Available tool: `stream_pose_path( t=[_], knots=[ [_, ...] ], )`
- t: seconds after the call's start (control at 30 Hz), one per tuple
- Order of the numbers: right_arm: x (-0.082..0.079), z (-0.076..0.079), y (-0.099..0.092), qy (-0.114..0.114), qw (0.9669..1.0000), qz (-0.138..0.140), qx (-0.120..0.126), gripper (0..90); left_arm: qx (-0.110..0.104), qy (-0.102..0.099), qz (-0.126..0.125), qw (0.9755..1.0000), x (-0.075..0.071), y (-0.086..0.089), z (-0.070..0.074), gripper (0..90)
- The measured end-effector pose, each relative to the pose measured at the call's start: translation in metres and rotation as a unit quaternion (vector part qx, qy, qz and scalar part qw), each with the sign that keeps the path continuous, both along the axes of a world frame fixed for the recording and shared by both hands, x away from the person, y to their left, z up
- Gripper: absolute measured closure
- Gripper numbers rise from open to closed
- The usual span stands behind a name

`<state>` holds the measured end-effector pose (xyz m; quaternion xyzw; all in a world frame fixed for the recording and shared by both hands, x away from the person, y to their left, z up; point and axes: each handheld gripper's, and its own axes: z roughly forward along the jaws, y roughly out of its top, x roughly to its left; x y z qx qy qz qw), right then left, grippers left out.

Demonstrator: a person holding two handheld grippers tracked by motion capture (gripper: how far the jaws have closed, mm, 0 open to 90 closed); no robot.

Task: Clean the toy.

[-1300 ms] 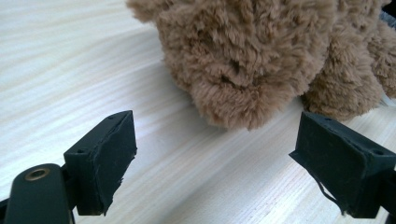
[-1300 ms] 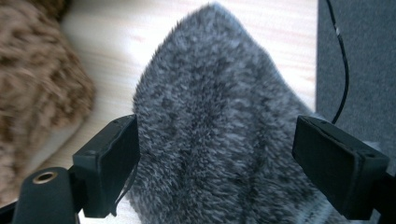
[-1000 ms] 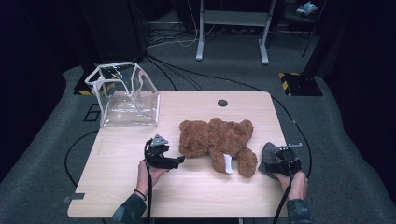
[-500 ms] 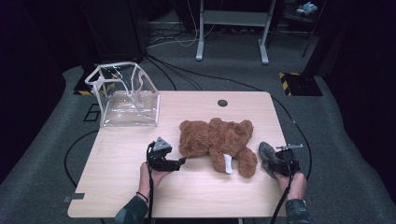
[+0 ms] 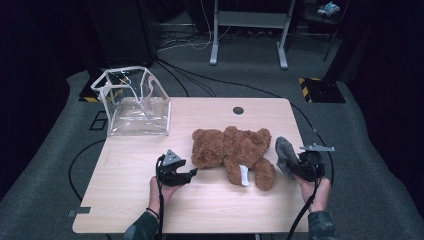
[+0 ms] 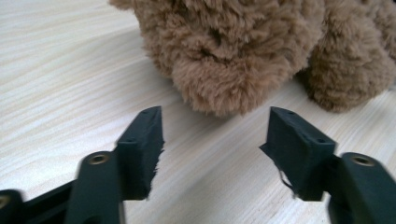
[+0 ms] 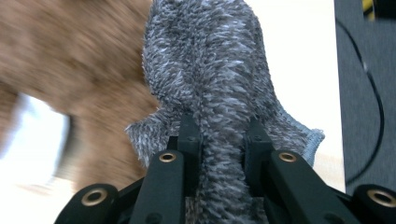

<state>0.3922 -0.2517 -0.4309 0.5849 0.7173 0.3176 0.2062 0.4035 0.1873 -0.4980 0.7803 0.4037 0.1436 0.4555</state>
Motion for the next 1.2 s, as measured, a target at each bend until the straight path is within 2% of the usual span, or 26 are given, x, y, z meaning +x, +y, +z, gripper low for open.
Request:
stream_pose_path(
  t=[0.07, 0.17, 0.2, 0.27, 0.3, 0.33, 0.37, 0.43, 0.47, 0.5, 0.57, 0.67, 0.77, 0.8, 1.07, 1.2],
  knots=[
    [0.000, 0.017, 0.011, -0.015, 0.9997, 0.016, -0.005, 74.4, 0.009, 0.000, -0.006, 0.9999, 0.002, -0.003, 0.000, 44.1],
    [0.001, 0.034, 0.024, -0.031, 0.9988, 0.037, -0.012, 74.3, 0.024, -0.004, -0.009, 0.9996, 0.003, -0.009, 0.001, 42.9],
    [0.002, 0.039, 0.029, -0.037, 0.9983, 0.043, -0.010, 74.3, 0.019, -0.006, -0.008, 0.9998, 0.002, -0.010, 0.001, 43.6],
    [0.004, 0.048, 0.041, -0.043, 0.9972, 0.060, -0.013, 74.3, 0.030, -0.003, -0.009, 0.9995, 0.004, -0.013, -0.001, 46.2],
    [0.006, 0.051, 0.048, -0.044, 0.9967, 0.067, -0.014, 74.3, 0.035, 0.000, -0.008, 0.9993, 0.007, -0.014, -0.003, 49.3],
    [0.008, 0.055, 0.056, -0.041, 0.9958, 0.080, -0.019, 74.2, 0.032, 0.002, -0.010, 0.9994, 0.008, -0.015, -0.004, 55.2],
    [0.010, 0.057, 0.061, -0.042, 0.9955, 0.082, -0.019, 74.2, 0.033, 0.003, -0.010, 0.9994, 0.008, -0.016, -0.004, 56.4],
    [0.015, 0.062, 0.078, -0.041, 0.9941, 0.097, -0.026, 74.2, 0.036, -0.005, -0.013, 0.9992, 0.008, -0.018, -0.004, 62.3],
    [0.015, 0.062, 0.078, -0.041, 0.9941, 0.097, -0.026, 74.2, 0.032, -0.007, -0.014, 0.9994, 0.008, -0.019, -0.004, 62.3],
    [0.018, 0.064, 0.089, -0.039, 0.9933, 0.105, -0.027, 73.9, 0.036, -0.010, -0.016, 0.9992, 0.008, -0.020, -0.003, 69.7],
    [0.020, 0.066, 0.095, -0.037, 0.9930, 0.108, -0.028, 73.7, 0.031, -0.014, -0.016, 0.9993, 0.009, -0.021, -0.004, 72.7],
    [0.028, 0.068, 0.115, -0.033, 0.9903, 0.131, -0.036, 73.1, 0.029, -0.010, -0.019, 0.9994, 0.011, -0.021, -0.006, 83.4],
    [0.035, 0.064, 0.134, -0.025, 0.9882, 0.145, -0.042, 73.1, 0.027, -0.010, -0.014, 0.9995, 0.012, -0.020, -0.007, 88.5],
    [0.038, 0.063, 0.138, -0.026, 0.9867, 0.153, -0.048, 73.1, 0.026, -0.011, -0.014, 0.9995, 0.012, -0.020, -0.007, 89.1],
    [0.061, 0.056, 0.178, -0.020, 0.9848, 0.171, -0.025, 72.7, 0.036, -0.021, -0.011, 0.9991, 0.009, -0.021, -0.002, 90.0],
    [0.069, 0.049, 0.197, -0.016, 0.9843, 0.173, -0.028, 72.5, 0.037, -0.026, -0.016, 0.9988, 0.008, -0.022, 0.003, 90.0]
  ],
)
